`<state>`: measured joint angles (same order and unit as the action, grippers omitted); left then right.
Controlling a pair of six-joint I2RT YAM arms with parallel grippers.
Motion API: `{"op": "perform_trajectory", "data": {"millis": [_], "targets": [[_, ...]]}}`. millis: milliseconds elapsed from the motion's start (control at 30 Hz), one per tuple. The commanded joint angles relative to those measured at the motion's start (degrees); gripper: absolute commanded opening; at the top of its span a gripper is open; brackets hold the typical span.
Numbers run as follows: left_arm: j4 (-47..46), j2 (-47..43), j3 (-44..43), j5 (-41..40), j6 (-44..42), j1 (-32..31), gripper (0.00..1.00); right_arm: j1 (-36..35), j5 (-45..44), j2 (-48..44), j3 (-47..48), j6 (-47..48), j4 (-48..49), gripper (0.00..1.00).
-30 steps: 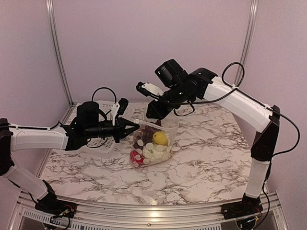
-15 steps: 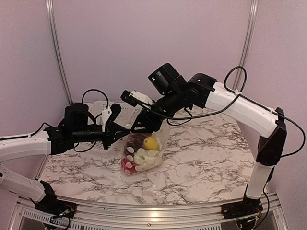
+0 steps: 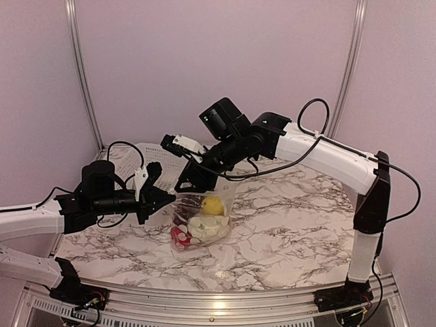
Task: Place the food in the zip-top bag and seal the zipper
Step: Zip the zipper on the zipper food storage bag.
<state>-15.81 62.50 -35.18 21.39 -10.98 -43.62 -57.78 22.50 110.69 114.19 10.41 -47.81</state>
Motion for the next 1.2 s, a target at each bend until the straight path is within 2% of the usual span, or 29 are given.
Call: {"op": "perform_trajectory", "data": {"millis": [0, 467, 600, 833, 1167], "targets": [[-6.08, -2.58, 3.0, 1.35, -0.59, -0.19, 0.0, -0.04, 1.98, 1.05, 1.77, 2.86, 2.98, 0.4], [-7.04, -2.54, 3.21, 5.84, 0.2, -0.11, 0.0, -0.53, 6.9, 3.17, 0.44, 4.39, 2.49, 0.4], [-6.69, -2.82, 3.28, 6.27, 0.48, -0.03, 0.0, -0.67, 7.79, 3.44, 0.34, 4.13, 2.12, 0.34], [-6.4, -2.65, 3.01, 6.41, 1.92, 0.52, 0.0, -0.65, 6.91, 3.19, 0.66, 3.82, 1.34, 0.18], [-5.9, -2.95, 2.89, 5.04, 2.5, 2.13, 0.0, -0.65, 2.13, 0.23, 0.48, 4.18, 0.24, 0.07]]}}
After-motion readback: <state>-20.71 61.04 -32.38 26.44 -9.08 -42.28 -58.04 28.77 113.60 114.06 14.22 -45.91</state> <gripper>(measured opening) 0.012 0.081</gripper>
